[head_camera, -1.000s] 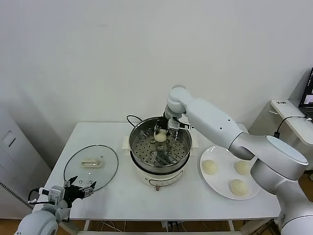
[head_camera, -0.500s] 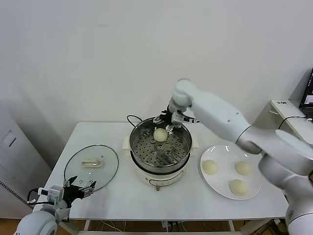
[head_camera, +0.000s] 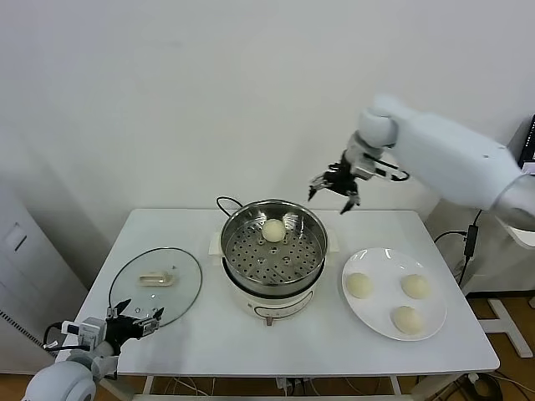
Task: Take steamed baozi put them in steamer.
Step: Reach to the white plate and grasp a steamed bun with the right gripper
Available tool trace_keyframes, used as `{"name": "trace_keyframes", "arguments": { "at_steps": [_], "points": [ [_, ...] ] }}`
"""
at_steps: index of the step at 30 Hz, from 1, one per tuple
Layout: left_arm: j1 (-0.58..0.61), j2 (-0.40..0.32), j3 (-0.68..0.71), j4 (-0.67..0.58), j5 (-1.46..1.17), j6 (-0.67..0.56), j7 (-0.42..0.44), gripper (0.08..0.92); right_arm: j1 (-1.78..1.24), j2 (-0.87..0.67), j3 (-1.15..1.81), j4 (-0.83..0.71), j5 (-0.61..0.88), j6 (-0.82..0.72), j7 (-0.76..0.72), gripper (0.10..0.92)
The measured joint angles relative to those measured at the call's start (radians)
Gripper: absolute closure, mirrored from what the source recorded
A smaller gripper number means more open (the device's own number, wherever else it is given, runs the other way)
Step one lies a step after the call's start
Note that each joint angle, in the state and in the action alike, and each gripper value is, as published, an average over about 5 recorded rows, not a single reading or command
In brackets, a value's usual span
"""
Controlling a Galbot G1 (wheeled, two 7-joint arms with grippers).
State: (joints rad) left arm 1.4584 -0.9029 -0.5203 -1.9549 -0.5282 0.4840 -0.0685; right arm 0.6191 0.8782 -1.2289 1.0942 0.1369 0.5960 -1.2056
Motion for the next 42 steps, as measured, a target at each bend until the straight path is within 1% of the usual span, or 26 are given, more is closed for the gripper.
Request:
{"name": "trace_keyframes", "arguments": {
  "at_steps": [4,7,11,15,25,38,42],
  "points": [
    [0.001,-0.001,-0.001,0.000,-0.001,-0.001,0.000,0.177,-0.005,-0.064,-0.043,0.022,0.080,-0.186,0.005,0.203],
    [0.000,-0.003,-0.001,-0.001,-0.001,-0.001,0.000,0.177,-0.024,-0.097,-0.058,0.029,0.121,-0.297,0.012,0.203],
    [-0.002,-0.005,-0.001,-0.001,-0.001,-0.001,0.000,0.177,-0.070,-0.121,-0.060,0.030,0.150,-0.401,0.016,0.203],
    [-0.004,-0.007,-0.001,0.001,-0.001,0.000,0.000,0.177,-0.129,-0.127,-0.042,0.016,0.158,-0.471,0.022,0.203],
    [-0.001,-0.011,-0.004,0.005,-0.001,0.000,0.000,0.177,-0.292,-0.102,0.040,-0.053,0.137,-0.559,0.039,0.203],
    [0.000,-0.012,-0.006,0.017,0.000,-0.002,0.002,0.177,-0.447,-0.037,0.158,-0.164,0.069,-0.590,0.059,0.203],
    [0.000,-0.015,-0.005,0.021,0.003,-0.005,0.003,0.177,-0.480,-0.018,0.192,-0.197,0.052,-0.595,0.064,0.218]
  ]
}}
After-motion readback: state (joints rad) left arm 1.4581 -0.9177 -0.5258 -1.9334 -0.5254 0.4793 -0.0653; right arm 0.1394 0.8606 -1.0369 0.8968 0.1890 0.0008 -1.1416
